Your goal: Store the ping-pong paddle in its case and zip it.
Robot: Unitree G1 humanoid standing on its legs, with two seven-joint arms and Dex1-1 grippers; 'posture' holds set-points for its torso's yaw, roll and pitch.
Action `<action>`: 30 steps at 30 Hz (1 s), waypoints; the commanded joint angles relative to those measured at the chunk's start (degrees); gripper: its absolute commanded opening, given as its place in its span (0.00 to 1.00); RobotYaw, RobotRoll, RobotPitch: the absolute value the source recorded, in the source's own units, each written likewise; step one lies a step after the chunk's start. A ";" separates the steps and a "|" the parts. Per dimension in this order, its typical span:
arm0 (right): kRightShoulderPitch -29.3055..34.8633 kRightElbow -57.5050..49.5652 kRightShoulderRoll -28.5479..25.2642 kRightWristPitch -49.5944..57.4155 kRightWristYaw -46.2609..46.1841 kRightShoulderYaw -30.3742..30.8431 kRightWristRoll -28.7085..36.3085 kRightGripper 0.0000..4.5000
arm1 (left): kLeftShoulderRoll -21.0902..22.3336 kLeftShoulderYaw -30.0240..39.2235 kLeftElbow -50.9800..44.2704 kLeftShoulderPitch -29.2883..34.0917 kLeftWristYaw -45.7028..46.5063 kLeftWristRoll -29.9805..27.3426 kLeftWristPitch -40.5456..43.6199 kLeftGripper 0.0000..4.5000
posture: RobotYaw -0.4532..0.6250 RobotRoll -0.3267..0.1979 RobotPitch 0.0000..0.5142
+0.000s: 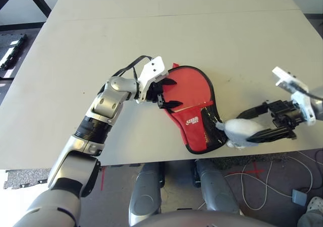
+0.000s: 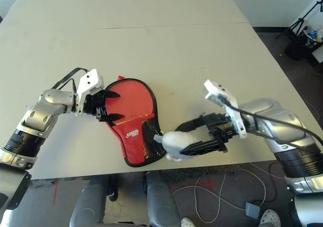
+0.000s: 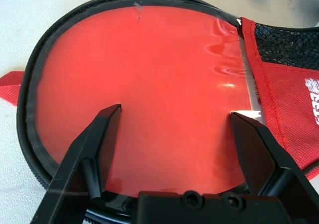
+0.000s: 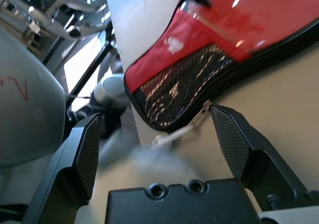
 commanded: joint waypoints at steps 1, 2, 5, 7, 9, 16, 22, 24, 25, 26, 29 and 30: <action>-1.95 3.90 1.58 1.07 -0.53 -3.86 1.69 0.99 | 2.26 1.05 -1.05 1.69 -1.39 -1.17 1.77 1.00 | 0.37 0.62 0.51; -3.41 6.27 3.87 0.43 -3.32 -5.64 1.33 0.99 | 2.72 2.21 -1.66 1.52 -1.27 -2.14 2.43 1.00 | 0.37 0.62 0.51; -6.92 11.75 10.65 -3.04 -11.76 -10.69 -0.10 0.99 | 3.33 6.64 -3.19 0.74 0.01 -5.72 5.08 1.00 | 0.37 0.62 0.52; -9.07 15.41 14.70 -6.57 -18.17 -13.41 -2.19 0.99 | 3.35 10.38 -3.23 0.11 2.08 -7.60 6.02 1.00 | 0.37 0.62 0.52; -10.92 19.86 18.13 -11.89 -24.93 -15.38 -5.40 0.99 | 3.18 14.32 -2.13 -0.57 5.40 -8.71 6.02 1.00 | 0.38 0.62 0.52; -14.08 31.00 24.02 -25.23 -39.32 -19.52 -12.47 0.99 | 1.84 25.83 3.67 -1.53 19.92 -9.13 2.60 1.00 | 0.40 0.62 0.52; -16.50 42.90 25.70 -37.94 -53.48 -23.79 -17.37 0.99 | 0.94 33.68 8.58 0.35 32.70 -7.89 -5.81 1.00 | 0.40 0.62 0.52; -16.90 45.98 25.59 -41.42 -56.91 -24.97 -18.40 0.99 | 0.26 35.86 9.36 1.22 36.14 -7.85 -9.60 1.00 | 0.40 0.62 0.51; -17.08 47.19 25.54 -42.85 -58.20 -25.43 -18.79 0.99 | -0.04 36.69 9.58 1.60 37.55 -8.03 -10.81 1.00 | 0.40 0.62 0.51; -17.29 48.08 25.52 -43.84 -58.85 -25.68 -19.06 0.99 | -0.24 37.04 9.72 1.81 38.39 -8.22 -11.47 1.00 | 0.40 0.62 0.51; -16.45 52.07 24.31 -48.34 -63.84 -27.80 -19.70 0.99 | -0.85 40.41 9.44 5.52 42.58 -8.74 -14.84 1.00 | 0.40 0.62 0.51; -16.24 52.93 24.08 -49.30 -64.76 -28.18 -19.80 0.99 | -0.95 40.99 9.38 6.25 43.39 -8.96 -15.58 1.00 | 0.40 0.62 0.52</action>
